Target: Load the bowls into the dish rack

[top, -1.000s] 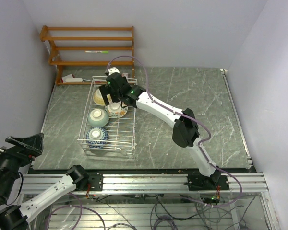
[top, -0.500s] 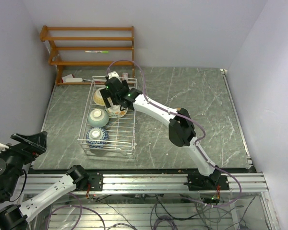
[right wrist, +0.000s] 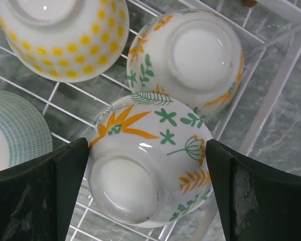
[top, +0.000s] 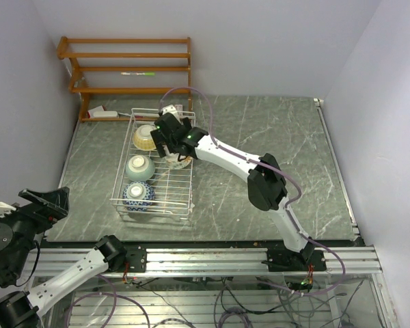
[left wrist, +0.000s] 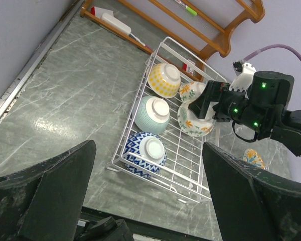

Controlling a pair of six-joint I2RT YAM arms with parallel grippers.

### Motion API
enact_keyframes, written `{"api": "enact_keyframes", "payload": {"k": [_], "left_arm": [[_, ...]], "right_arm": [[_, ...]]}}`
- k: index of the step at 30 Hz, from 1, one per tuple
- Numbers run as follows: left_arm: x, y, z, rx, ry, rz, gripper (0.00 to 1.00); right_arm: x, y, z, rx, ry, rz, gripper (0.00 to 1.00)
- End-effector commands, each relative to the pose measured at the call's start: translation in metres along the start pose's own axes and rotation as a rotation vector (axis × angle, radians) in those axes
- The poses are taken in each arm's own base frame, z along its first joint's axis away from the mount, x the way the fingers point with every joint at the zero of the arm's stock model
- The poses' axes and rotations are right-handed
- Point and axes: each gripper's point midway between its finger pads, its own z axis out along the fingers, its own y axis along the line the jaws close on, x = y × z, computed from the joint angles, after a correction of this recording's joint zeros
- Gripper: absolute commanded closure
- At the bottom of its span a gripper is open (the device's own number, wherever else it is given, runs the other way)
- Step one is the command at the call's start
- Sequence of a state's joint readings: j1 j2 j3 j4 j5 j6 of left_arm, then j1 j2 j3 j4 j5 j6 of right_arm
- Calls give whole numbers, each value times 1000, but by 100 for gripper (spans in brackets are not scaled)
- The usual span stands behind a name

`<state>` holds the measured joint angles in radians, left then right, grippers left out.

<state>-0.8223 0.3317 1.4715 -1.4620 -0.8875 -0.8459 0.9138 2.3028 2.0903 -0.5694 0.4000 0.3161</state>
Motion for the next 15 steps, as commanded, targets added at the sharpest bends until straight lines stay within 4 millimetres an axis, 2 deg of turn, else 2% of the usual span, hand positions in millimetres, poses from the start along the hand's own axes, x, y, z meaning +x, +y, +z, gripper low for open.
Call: {"api": "enact_keyframes", "payload": {"k": [1, 8, 12, 15], "left_arm": [[-4, -4, 2, 11, -20, -34, 1], [-6, -3, 0, 18, -21, -39, 1], [-8, -1, -2, 18, -23, -43, 1], [-9, 1, -3, 18, -27, -48, 1]], "right_arm": [[13, -17, -15, 28, 57, 0, 0], [29, 13, -22, -156, 114, -1, 3], [37, 22, -28, -221, 133, 9, 4], [35, 29, -33, -274, 120, 16, 4]]}}
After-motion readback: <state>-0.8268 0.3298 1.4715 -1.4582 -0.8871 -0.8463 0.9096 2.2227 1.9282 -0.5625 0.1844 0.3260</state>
